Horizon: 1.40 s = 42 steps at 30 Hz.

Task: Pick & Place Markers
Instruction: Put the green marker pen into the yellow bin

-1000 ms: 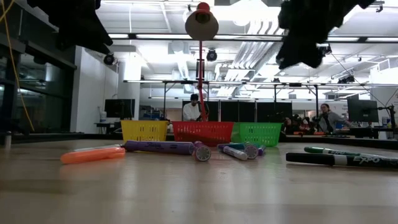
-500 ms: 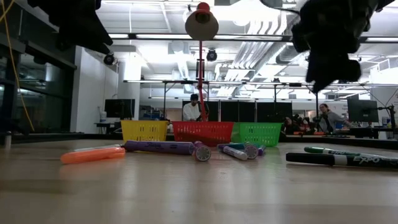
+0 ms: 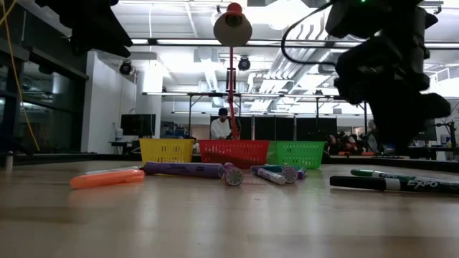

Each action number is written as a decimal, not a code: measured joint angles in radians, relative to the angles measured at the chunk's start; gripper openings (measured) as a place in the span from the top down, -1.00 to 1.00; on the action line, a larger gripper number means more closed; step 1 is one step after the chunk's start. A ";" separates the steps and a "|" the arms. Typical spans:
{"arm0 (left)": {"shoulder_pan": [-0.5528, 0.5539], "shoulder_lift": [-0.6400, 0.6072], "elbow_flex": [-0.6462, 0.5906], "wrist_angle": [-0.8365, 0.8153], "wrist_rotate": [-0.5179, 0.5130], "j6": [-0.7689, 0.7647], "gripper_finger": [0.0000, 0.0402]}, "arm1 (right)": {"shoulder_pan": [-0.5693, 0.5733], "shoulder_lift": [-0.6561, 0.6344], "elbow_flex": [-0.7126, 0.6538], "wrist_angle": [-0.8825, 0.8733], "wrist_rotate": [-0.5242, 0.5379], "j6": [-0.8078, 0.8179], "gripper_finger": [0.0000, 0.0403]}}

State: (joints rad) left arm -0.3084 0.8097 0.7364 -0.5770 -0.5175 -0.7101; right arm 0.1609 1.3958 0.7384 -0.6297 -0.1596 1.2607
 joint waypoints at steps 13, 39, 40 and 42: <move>0.000 0.000 0.000 0.000 0.037 0.050 0.34 | 0.167 0.211 0.161 -0.071 0.087 0.263 0.26; 0.000 -0.001 0.001 -0.034 0.083 0.107 0.34 | 0.199 0.406 0.238 -0.109 0.107 0.391 0.40; 0.000 -0.001 0.001 -0.037 0.082 0.107 0.34 | 0.199 0.406 0.238 -0.110 0.105 0.391 0.45; 0.000 -0.001 0.001 -0.040 0.081 0.107 0.34 | 0.199 0.406 0.238 -0.110 0.100 0.386 0.54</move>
State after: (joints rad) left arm -0.3080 0.8089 0.7372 -0.6169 -0.4361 -0.6029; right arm 0.3603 1.8019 0.9760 -0.7402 -0.0596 1.6465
